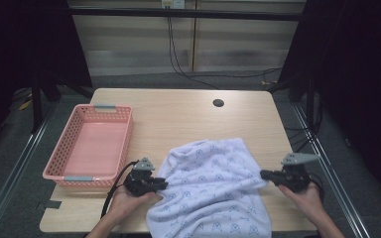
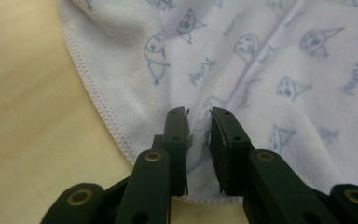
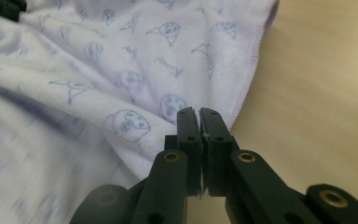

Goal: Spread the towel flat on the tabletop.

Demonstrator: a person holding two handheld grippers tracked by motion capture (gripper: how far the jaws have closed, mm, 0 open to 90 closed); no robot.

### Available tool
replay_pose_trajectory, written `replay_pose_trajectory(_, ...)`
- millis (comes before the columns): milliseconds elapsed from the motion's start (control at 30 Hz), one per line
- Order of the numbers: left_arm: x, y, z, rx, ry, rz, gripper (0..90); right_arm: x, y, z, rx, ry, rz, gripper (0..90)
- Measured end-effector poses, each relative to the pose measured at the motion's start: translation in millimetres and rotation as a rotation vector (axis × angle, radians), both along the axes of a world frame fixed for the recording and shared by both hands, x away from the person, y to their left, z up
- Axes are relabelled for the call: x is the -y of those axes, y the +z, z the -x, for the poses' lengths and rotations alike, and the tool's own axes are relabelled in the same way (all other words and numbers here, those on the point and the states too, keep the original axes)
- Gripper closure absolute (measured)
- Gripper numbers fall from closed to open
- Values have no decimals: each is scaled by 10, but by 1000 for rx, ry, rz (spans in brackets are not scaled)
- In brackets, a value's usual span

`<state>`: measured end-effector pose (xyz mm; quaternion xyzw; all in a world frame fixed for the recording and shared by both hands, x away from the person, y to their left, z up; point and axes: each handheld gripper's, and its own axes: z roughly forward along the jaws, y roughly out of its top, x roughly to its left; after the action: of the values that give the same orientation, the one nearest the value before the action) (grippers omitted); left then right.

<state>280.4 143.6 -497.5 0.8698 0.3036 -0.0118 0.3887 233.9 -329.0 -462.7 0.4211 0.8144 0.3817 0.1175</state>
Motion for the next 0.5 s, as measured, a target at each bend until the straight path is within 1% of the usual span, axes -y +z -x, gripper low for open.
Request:
replay_pose_trajectory(33,-8,13,93,-12,-24,-6,764,17,-6,113,-11,9,2,881)
replay_pose_trajectory(67,-11,22,149,-18,-39,-10,763,32,-17,242,-24,17,-3,880)
replay_pose_trajectory(133,-14,36,295,-47,-81,-11,762,35,-33,385,-45,35,-9,879)
replay_pose_trajectory(167,-12,47,366,-50,-101,-18,762,28,-38,452,-44,48,-12,876)
replay_pose_trajectory(200,-20,54,430,-62,-122,-20,757,19,-40,504,-40,49,-23,872)
replay_pose_trajectory(233,-19,46,462,-84,-133,0,750,5,-34,544,-36,53,-23,860)
replay_pose_trajectory(267,-15,43,472,-88,-141,16,740,0,-20,554,-22,50,-28,807)
replay_pose_trajectory(300,-6,62,467,-54,-131,15,733,-1,-6,551,-9,40,-36,754)
replay_pose_trajectory(333,-2,95,422,-38,-118,32,725,6,10,524,4,23,-50,697)
replay_pose_trajectory(367,5,132,328,-37,-98,82,726,14,22,478,22,9,-61,674)
replay_pose_trajectory(400,24,156,272,-21,-76,92,727,11,38,404,43,-7,-70,648)
replay_pose_trajectory(433,80,183,159,-9,-66,98,731,2,44,342,51,-9,-69,634)
replay_pose_trajectory(467,119,190,87,-2,-66,106,731,-28,51,225,61,-16,-58,620)
replay_pose_trajectory(500,163,198,-10,15,-58,109,734,-48,50,145,66,-16,-53,614)
